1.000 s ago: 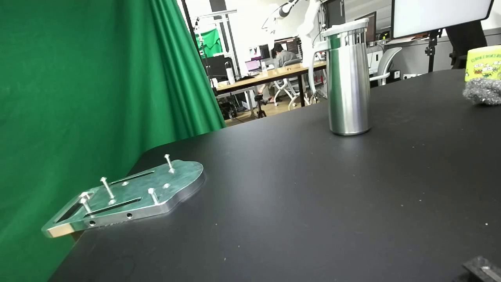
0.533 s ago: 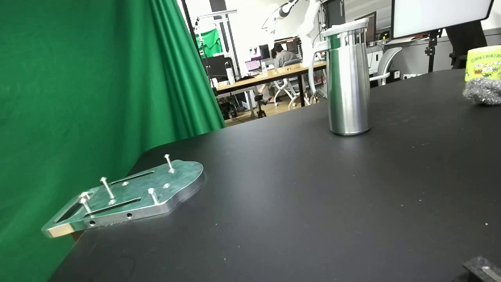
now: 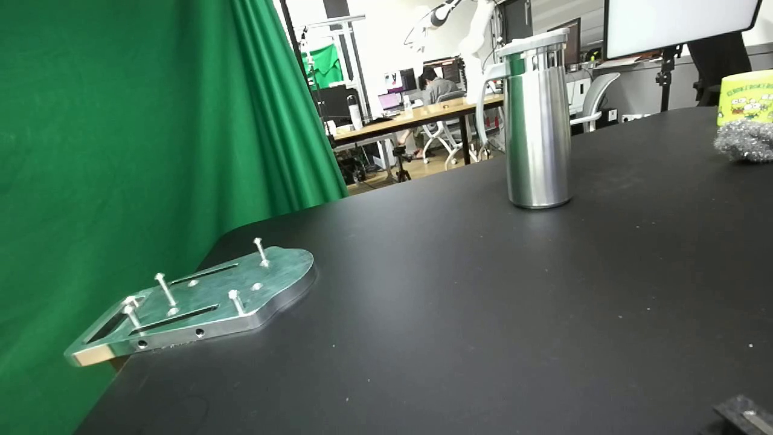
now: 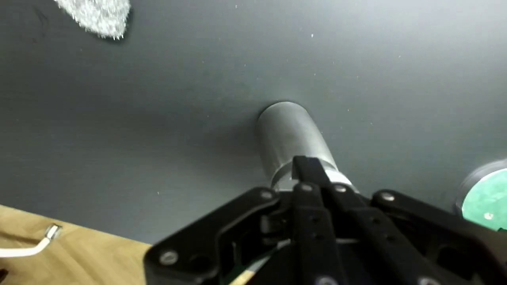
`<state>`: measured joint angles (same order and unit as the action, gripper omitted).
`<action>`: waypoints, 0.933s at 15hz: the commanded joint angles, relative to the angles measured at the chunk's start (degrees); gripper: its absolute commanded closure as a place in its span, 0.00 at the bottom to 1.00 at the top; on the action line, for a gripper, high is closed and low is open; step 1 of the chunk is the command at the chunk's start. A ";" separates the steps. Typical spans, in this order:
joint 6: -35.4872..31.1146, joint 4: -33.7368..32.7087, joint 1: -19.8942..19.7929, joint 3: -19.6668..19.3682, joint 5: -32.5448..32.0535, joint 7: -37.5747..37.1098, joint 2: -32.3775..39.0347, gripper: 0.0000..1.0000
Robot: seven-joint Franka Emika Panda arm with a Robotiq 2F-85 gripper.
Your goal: Open the jar
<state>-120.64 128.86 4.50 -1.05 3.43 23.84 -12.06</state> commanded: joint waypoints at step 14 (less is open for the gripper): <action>-10.74 -6.70 1.39 5.73 3.71 1.49 13.70 1.00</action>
<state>-132.05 123.49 6.30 4.21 6.27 24.63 0.50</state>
